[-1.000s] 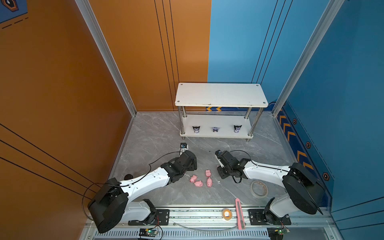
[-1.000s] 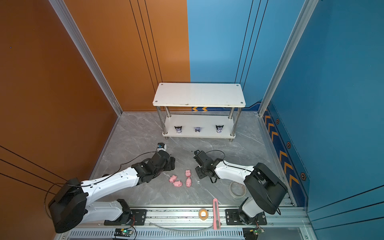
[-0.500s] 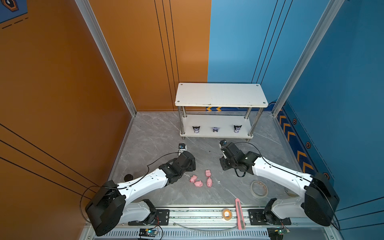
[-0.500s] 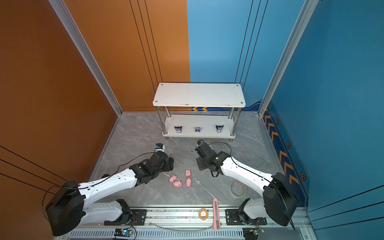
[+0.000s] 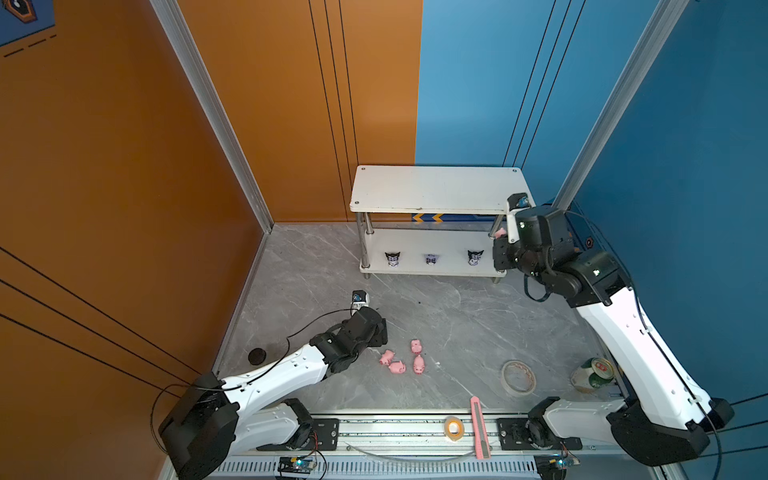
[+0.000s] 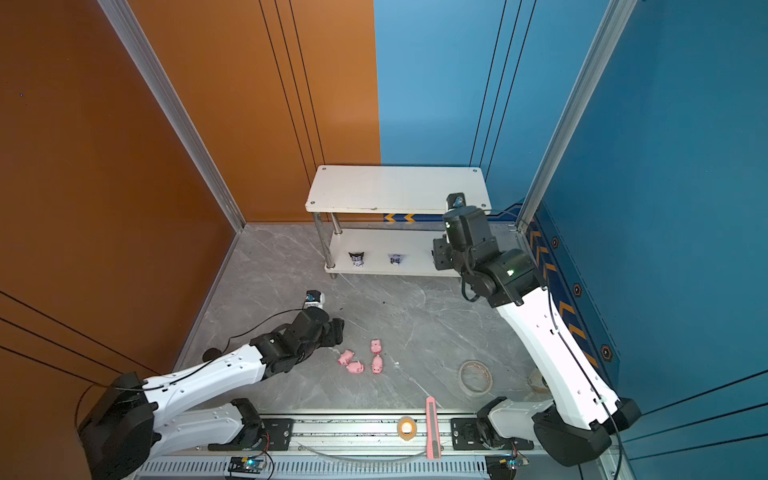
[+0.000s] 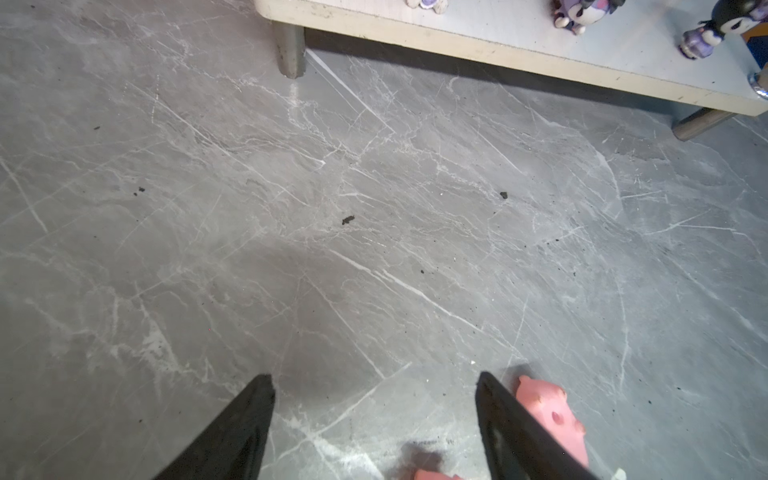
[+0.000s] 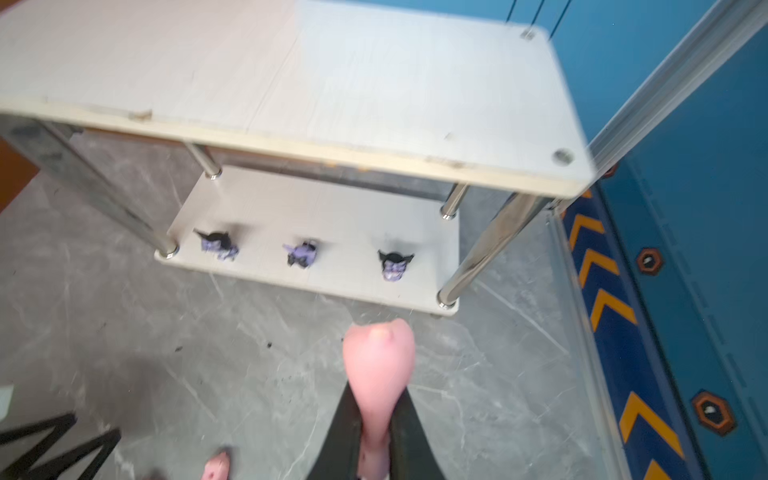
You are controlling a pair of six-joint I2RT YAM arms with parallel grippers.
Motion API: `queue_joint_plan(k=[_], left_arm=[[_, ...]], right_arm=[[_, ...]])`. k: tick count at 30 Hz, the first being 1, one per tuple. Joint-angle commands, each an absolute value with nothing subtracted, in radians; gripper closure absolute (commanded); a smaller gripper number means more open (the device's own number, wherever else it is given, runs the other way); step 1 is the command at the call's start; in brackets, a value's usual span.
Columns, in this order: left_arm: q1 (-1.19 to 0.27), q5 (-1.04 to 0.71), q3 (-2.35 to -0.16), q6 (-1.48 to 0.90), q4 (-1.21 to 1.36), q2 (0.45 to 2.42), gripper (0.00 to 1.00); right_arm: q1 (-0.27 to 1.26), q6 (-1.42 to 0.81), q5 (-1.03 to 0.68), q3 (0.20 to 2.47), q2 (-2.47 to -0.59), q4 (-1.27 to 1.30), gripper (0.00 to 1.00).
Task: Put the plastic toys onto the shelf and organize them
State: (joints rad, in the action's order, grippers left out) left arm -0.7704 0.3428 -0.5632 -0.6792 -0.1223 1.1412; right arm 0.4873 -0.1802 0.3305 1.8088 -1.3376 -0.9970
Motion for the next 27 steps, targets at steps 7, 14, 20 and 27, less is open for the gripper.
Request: queue_joint_plan(k=[7,14,20,27], left_arm=[[-0.756,0.361,-0.540,-0.678,-0.206,1.046,0.21],[-0.746,0.369,-0.552,-0.678,-0.221,1.052,0.20],[-0.742,0.361,-0.577,-0.680,-0.206,1.111,0.20],[-0.742,0.346,-0.613,-0.682,-0.207,1.170,0.20]], right_arm=[[0.313,-0.084,0.236,2.163,-1.613,-1.147,0.88],[0.248,-0.082,0.159,2.322,-1.767,-1.172,0.87],[0.219,-0.078,0.137,2.410,-1.850,-1.175,0.87],[0.194,-0.078,0.114,2.445,-1.909,-1.174,0.86]])
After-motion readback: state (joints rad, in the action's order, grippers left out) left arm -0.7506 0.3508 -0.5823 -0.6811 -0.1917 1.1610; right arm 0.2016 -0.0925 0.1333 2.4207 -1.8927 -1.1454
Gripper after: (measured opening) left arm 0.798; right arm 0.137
